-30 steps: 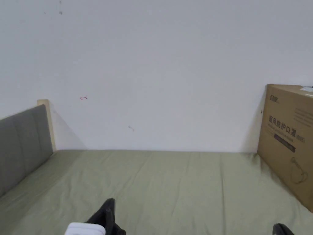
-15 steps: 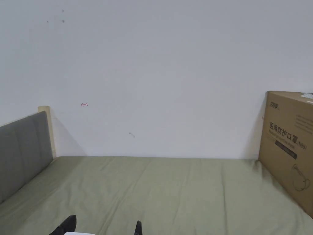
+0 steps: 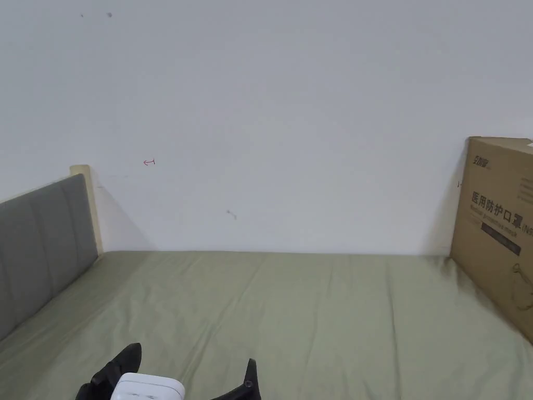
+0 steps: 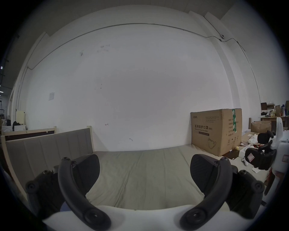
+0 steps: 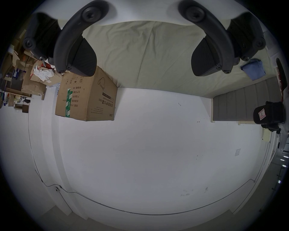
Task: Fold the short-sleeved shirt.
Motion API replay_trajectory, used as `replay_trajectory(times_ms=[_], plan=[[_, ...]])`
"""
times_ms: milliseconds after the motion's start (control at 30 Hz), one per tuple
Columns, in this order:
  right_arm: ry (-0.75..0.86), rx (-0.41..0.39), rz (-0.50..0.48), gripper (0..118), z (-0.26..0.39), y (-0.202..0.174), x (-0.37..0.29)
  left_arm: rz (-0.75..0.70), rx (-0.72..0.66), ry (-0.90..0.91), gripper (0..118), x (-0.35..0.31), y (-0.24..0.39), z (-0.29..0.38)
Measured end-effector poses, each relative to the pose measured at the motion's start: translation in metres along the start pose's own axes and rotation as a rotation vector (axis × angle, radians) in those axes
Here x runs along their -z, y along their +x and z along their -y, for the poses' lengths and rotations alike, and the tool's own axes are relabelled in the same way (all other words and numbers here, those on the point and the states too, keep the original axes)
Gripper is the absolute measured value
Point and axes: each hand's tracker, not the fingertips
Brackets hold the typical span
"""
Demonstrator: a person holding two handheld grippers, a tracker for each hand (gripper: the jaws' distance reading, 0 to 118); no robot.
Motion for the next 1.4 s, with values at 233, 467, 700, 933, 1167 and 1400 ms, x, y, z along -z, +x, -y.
replay_trajectory(times_ms=[233,467,700,933,1167,1400], plan=[[-0.029,-0.009,-0.017,118,0.000,-0.006,0.007,-0.011,0.005,-0.013,116,0.005,0.000,0.003],[-0.044,-0.011,-0.029,118,0.002,-0.009,0.012,0.004,-0.042,-0.017,116,0.009,-0.004,0.003],[-0.068,0.018,-0.031,118,0.001,-0.007,0.015,-0.189,-0.064,-0.121,116,0.025,0.000,-0.005],[-0.087,0.014,-0.028,118,0.004,-0.006,0.015,-0.184,-0.079,-0.220,116,0.031,0.000,-0.008],[-0.102,0.012,-0.039,118,0.005,-0.008,0.015,-0.170,-0.125,-0.243,116,0.032,0.001,-0.012],[-0.100,0.016,-0.038,118,0.005,-0.007,0.014,-0.136,-0.167,-0.245,116,0.029,-0.002,-0.011]])
